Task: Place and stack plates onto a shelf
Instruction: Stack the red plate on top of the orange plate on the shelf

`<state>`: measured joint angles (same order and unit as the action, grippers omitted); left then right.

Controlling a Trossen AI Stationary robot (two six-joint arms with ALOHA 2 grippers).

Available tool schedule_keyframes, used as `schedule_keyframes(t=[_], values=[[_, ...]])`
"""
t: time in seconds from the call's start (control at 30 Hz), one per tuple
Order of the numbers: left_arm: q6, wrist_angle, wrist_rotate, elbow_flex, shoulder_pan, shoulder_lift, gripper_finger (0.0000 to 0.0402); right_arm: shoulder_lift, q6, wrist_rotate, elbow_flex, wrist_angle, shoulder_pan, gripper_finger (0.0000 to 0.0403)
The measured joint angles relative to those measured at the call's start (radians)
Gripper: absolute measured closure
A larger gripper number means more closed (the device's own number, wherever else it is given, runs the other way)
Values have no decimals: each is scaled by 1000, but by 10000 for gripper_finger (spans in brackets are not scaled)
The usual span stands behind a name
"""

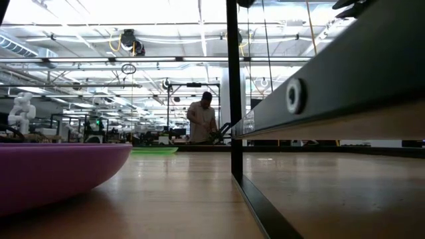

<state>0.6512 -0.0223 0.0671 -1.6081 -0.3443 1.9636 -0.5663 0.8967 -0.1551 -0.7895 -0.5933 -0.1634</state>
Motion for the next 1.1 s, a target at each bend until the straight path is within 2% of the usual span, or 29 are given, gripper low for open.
schedule_keyframes(t=[0.1, 0.37, 0.67, 1.1], values=[[-76, -51, 38, 0, 6, 17, 399, 0, 0, 0, 1, 13, 0, 342], [-226, -149, 34, 0, 10, 73, 399, 4, 0, 0, 1, 38, 0, 342], [-265, -85, 37, 0, 4, 122, 399, 5, 7, -4, 1, 44, 0, 342], [-282, 6, 12, 0, 6, 126, 399, 5, 0, -15, 1, 43, 0, 342]])
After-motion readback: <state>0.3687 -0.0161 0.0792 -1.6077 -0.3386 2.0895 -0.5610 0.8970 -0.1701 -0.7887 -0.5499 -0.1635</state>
